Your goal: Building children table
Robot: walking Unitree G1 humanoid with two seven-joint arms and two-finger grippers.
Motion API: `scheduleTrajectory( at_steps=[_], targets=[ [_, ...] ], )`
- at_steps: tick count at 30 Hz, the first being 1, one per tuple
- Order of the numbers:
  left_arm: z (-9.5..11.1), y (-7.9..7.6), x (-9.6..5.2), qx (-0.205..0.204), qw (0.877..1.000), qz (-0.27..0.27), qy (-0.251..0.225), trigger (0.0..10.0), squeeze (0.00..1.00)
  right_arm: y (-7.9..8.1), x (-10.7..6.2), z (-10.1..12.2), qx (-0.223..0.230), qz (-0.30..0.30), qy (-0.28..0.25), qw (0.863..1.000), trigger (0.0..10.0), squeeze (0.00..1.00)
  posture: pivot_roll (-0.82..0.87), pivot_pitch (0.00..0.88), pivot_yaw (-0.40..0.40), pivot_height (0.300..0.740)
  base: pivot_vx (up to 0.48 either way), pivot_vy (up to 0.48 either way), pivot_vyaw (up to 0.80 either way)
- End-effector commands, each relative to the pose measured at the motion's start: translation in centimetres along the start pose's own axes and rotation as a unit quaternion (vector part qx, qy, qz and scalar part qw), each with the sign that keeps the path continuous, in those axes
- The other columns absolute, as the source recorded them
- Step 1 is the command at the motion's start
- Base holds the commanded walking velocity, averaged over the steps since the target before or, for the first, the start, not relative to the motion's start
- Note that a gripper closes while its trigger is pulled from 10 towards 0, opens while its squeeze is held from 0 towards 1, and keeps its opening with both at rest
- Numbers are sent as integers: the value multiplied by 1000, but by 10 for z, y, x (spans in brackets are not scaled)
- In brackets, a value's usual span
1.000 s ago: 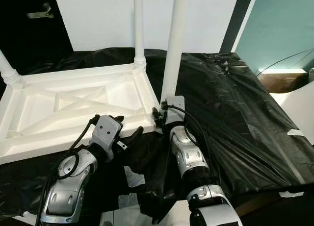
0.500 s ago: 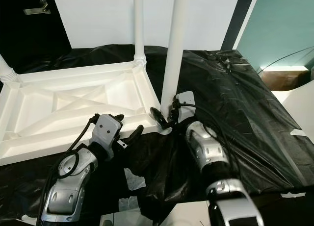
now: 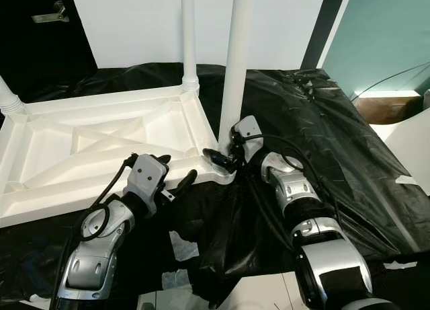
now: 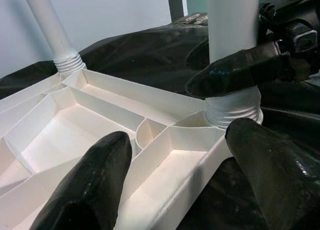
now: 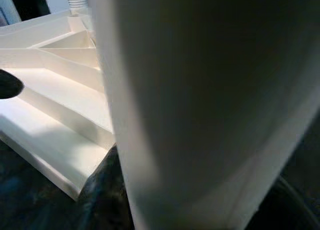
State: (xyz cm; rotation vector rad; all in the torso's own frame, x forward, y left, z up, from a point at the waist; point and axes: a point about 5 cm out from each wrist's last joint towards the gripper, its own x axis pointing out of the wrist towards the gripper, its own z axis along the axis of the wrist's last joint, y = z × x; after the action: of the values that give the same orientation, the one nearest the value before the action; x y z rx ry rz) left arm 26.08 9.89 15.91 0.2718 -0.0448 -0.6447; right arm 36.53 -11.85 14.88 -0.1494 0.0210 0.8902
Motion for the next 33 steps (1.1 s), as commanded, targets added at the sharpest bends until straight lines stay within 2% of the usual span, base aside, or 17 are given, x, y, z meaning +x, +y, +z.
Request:
scheduleTrajectory(
  at_steps=[1, 7, 8, 12, 15, 23, 25, 26, 28, 33],
  targets=[
    [-1, 5, -2, 0, 998, 70, 2, 10000, 0, 2, 0, -10, -2, 11, 31, 999, 0, 0, 155, 0, -66, 740, 0, 0, 0],
    [-2, 2, -4, -2, 998, 69, 4, 10000, 0, 0, -1, -14, -1, -10, 45, 999, 0, 0, 157, 0, -68, 740, 0, 0, 0],
    [-2, 0, -5, -4, 998, 69, 5, 10000, 0, 0, -1, -16, 3, -22, 48, 999, 10000, 0, 157, 0, -69, 740, 0, 0, 0],
    [-3, -2, -6, -8, 998, 69, 8, 10000, 0, 1, 0, -20, 20, -65, 51, 996, 10000, 0, 158, 0, -68, 740, 0, 0, 0],
    [-5, -6, -8, -8, 998, 66, 15, 10000, 0, 1, 1, -29, 66, -150, 56, 985, 10000, 0, 160, 0, -61, 740, 0, 0, 0],
    [-4, -7, -12, -10, 998, 60, 19, 10000, 0, 15, 2, -36, 98, -245, 50, 963, 10000, 0, 167, 1, -45, 740, 0, 0, 0],
    [-4, -8, -13, -11, 998, 58, 20, 10000, 0, 20, 2, -38, 108, -281, 53, 952, 10000, 0, 164, 8, -42, 740, 0, 0, 0],
    [-4, -8, -13, -11, 998, 58, 20, 10000, 0, 20, 2, -38, 108, -281, 53, 952, 10000, 0, 164, 8, -42, 740, 0, 0, 0],
    [-5, -9, -14, -11, 998, 56, 22, 10000, 0, 28, 2, -39, 125, -349, 35, 928, 10000, 0, 163, 12, -41, 740, 0, 0, 0],
    [-5, -11, -13, -15, 998, 53, 23, 10000, 0, 32, 2, -37, 132, -369, 25, 920, 10000, 0, 153, 16, -38, 740, 0, 0, 0]
  ],
)
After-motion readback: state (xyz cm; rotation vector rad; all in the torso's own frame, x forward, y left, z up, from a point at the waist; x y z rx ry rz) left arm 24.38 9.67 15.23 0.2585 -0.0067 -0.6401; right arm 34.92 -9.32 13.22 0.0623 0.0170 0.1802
